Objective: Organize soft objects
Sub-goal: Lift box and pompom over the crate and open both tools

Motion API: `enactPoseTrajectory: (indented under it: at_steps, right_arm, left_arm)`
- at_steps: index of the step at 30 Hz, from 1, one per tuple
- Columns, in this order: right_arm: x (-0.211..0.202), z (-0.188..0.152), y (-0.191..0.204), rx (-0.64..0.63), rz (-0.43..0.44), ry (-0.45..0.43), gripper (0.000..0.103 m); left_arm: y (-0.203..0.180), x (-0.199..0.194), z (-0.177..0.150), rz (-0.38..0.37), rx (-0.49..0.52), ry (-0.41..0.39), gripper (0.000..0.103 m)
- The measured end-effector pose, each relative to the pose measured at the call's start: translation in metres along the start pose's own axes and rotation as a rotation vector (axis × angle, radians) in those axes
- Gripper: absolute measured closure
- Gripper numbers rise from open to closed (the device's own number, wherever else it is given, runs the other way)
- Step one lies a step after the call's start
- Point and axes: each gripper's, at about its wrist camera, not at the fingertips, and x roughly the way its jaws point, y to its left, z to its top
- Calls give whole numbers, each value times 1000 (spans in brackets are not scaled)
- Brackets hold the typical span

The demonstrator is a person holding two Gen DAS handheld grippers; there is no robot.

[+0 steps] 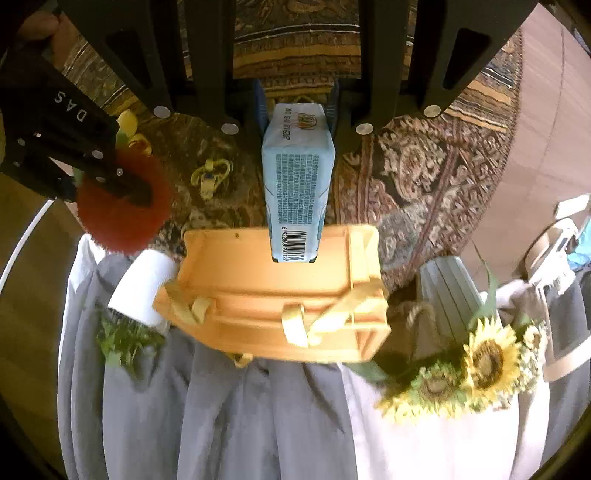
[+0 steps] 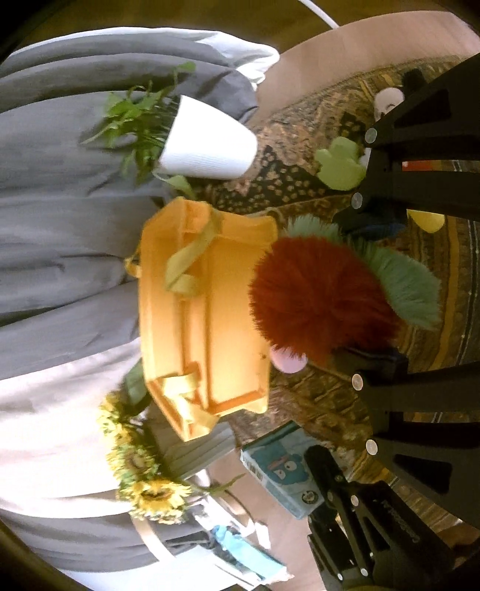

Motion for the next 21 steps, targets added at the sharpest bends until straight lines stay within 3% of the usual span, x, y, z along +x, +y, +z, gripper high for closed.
enactPoseTrajectory:
  at_steps: [21]
  right_arm:
    - [-31, 71, 4, -15, 7, -212, 58]
  left_arm:
    - [2, -47, 67, 7, 15, -231, 77]
